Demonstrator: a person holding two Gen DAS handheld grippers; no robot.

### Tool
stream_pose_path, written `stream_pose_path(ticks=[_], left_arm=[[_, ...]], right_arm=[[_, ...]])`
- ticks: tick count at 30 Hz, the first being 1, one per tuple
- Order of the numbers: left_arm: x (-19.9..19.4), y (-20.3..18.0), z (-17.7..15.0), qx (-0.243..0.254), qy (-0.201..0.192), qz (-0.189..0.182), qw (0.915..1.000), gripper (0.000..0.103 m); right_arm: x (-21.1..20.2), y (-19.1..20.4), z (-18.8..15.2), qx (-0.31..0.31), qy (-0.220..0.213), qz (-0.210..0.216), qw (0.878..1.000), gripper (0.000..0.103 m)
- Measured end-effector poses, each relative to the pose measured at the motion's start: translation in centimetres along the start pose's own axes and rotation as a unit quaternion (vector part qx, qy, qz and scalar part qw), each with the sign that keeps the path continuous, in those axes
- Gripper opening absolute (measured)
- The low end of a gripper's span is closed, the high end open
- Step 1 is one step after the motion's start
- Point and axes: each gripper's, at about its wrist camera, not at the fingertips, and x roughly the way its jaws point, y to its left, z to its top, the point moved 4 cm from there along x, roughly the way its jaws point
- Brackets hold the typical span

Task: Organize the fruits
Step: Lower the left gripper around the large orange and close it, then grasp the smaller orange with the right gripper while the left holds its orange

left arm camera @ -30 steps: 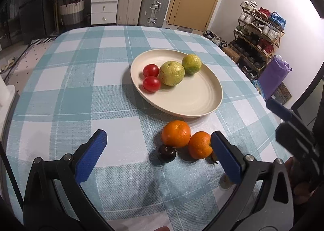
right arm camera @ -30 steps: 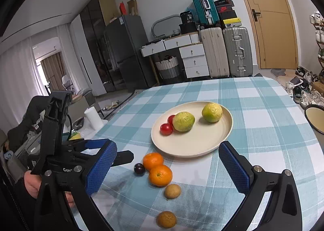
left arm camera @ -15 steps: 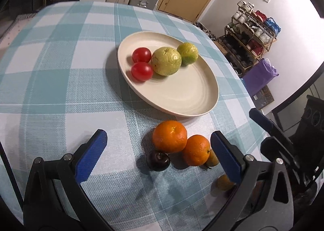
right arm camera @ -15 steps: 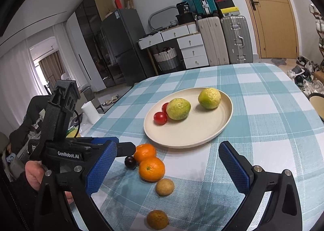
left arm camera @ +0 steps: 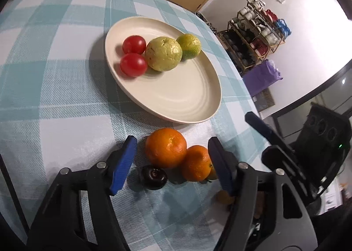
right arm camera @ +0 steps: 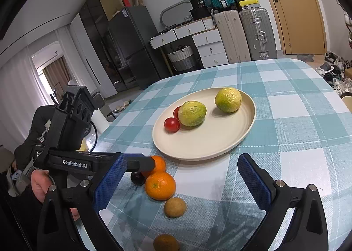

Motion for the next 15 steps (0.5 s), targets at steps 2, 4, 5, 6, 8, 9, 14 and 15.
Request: stream_pose_path(ticks=[2, 4, 5, 6, 8, 9, 14, 15], left_arm=[[0.2, 0.1, -0.1, -0.003, 0.004, -0.002, 1.0, 0.056], [0.3, 0.4, -0.1, -0.01, 0.008, -0.01, 0.9999, 0.052], [0.4, 0.5, 0.0, -0.012, 0.008, -0.014, 0.9998, 0.05], [0.5, 0.6, 0.1, -0.015, 0.01, -0.016, 0.9997, 0.044], [0.7, 1.0, 0.3, -0.02, 0.008, -0.012, 0.9997, 0.037], [0.7, 1.2, 0.4, -0.025, 0.008, -0.018, 0.9995, 0.037], [0.9, 1.4, 0.6, -0.025, 0.009, -0.022, 0.9994, 0.036], [0.9, 1.3, 0.6, -0.024, 0.008, -0.021, 0.9995, 0.036]], right_arm=[[0.1, 0.0, 0.0, 0.001, 0.001, 0.003, 1.0, 0.103], [0.4, -0.1, 0.0, 0.002, 0.004, 0.006, 1.0, 0.103], [0.5, -0.2, 0.0, 0.003, 0.005, 0.008, 1.0, 0.103], [0.7, -0.2, 0.0, 0.005, 0.007, 0.011, 1.0, 0.103], [0.9, -0.2, 0.0, 0.006, 0.01, 0.013, 1.0, 0.103], [1.0, -0.3, 0.0, 0.007, 0.011, 0.014, 1.0, 0.103], [1.3, -0.3, -0.2, 0.011, 0.018, 0.019, 1.0, 0.103], [1.4, -0.4, -0.3, 0.011, 0.019, 0.02, 1.0, 0.103]])
